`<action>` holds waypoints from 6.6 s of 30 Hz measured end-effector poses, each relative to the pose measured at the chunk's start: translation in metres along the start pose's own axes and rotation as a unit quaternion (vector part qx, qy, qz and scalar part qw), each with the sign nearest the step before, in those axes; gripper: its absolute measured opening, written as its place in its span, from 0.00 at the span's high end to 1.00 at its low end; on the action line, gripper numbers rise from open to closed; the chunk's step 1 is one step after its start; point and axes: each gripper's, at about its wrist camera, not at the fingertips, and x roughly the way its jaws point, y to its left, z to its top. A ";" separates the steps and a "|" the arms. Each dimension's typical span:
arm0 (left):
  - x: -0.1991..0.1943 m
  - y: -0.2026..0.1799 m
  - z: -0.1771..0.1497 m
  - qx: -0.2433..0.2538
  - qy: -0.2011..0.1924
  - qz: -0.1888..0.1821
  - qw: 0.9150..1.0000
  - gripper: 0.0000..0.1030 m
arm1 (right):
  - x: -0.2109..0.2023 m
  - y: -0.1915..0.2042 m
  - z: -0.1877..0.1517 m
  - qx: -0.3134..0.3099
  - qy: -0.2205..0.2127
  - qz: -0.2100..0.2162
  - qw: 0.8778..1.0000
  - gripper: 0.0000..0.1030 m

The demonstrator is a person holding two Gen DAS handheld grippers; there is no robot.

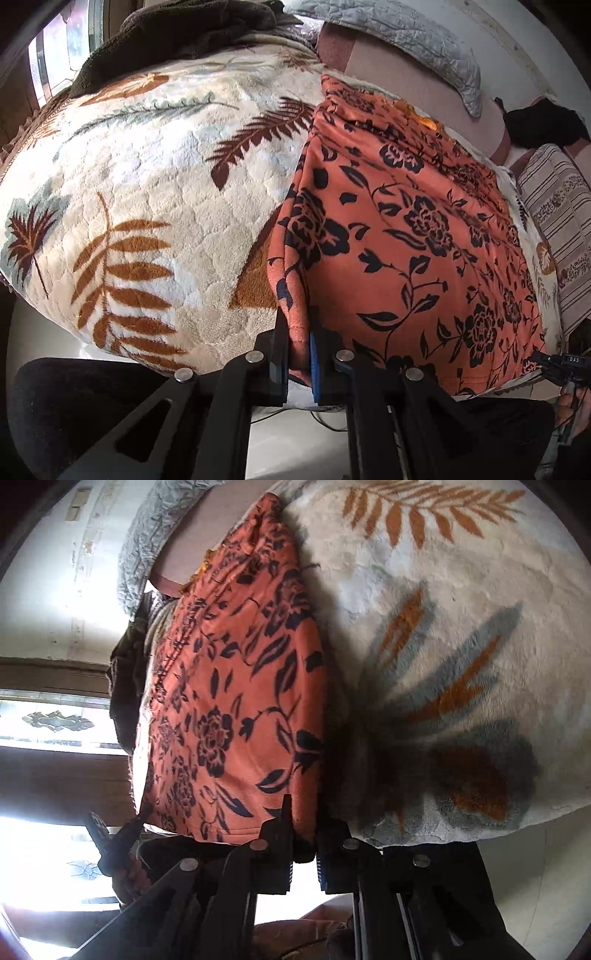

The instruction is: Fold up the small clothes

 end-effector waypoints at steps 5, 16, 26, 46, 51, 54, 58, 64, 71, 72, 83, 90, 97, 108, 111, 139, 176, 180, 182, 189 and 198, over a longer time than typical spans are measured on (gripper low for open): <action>0.007 0.006 -0.004 -0.025 -0.002 -0.020 1.000 0.59 | 0.004 -0.008 0.004 0.021 0.004 0.036 0.999 0.49; -0.016 -0.006 0.013 -0.009 -0.021 -0.015 1.000 0.93 | -0.019 -0.004 0.007 0.001 -0.019 0.036 0.999 0.93; 0.018 0.005 0.008 -0.039 0.047 -0.006 0.998 0.92 | 0.004 -0.020 0.019 0.032 0.011 0.030 0.999 0.93; 0.051 -0.079 0.284 0.008 -0.079 -0.079 0.994 0.90 | -0.022 0.077 0.270 -0.040 -0.161 0.112 0.980 0.90; 0.136 -0.083 0.342 0.002 -0.080 0.003 0.997 0.40 | 0.033 0.055 0.343 0.015 -0.175 0.003 0.984 0.15; 0.138 -0.057 0.335 -0.023 -0.086 0.039 0.995 0.40 | 0.016 0.041 0.319 0.038 -0.216 0.049 0.974 0.17; 0.087 -0.023 0.283 -0.043 -0.126 0.017 0.991 0.39 | -0.017 0.053 0.230 0.006 -0.245 0.052 0.968 0.15; 0.083 -0.025 0.200 -0.049 -0.079 -0.033 0.995 0.26 | 0.027 0.049 0.144 0.090 -0.182 0.099 0.974 0.15; 0.115 -0.045 0.217 -0.087 -0.079 -0.005 0.993 0.28 | 0.067 0.059 0.164 0.186 -0.249 0.070 0.948 0.16; 0.116 -0.044 0.222 -0.102 -0.075 -0.005 0.992 0.56 | 0.069 0.059 0.169 0.193 -0.259 0.062 0.944 0.21; 0.009 -0.064 0.212 -0.087 -0.134 -0.007 0.987 0.84 | 0.005 0.132 0.167 0.079 -0.274 -0.004 0.959 0.92; -0.016 -0.013 0.082 -0.117 -0.084 -0.033 0.989 0.77 | -0.006 0.087 0.058 0.057 -0.209 -0.023 0.976 0.86; -0.027 0.030 0.058 -0.105 -0.070 0.017 0.992 0.61 | -0.031 0.002 0.004 0.109 -0.213 -0.038 0.970 0.40; 0.051 -0.037 0.192 0.030 -0.049 0.032 0.998 0.45 | -0.019 0.045 0.156 -0.027 -0.194 -0.098 0.976 0.40; 0.068 -0.040 0.208 0.024 -0.040 0.017 0.999 0.45 | -0.005 0.041 0.183 -0.022 -0.180 -0.092 0.979 0.40; 0.092 -0.031 0.219 0.009 -0.067 0.058 0.996 0.75 | 0.026 0.067 0.222 -0.073 -0.193 -0.188 0.960 0.77; 0.000 -0.113 0.067 0.063 -0.084 0.025 0.994 0.42 | 0.018 0.009 0.036 0.184 -0.254 0.045 0.948 0.63; 0.016 -0.133 0.068 0.086 -0.075 0.025 0.993 0.42 | 0.005 0.037 0.038 0.120 -0.276 -0.027 0.953 0.92; 0.019 -0.139 0.068 0.092 -0.084 0.023 0.992 0.42 | -0.001 0.058 0.031 0.066 -0.291 -0.072 0.952 0.91; 0.057 -0.158 0.066 0.143 -0.066 0.061 0.986 0.40 | -0.019 0.011 0.030 0.108 -0.239 -0.069 0.962 0.49; 0.058 -0.156 0.068 0.144 -0.068 0.058 0.986 0.38 | -0.017 0.029 0.165 -0.010 -0.140 0.015 0.990 0.49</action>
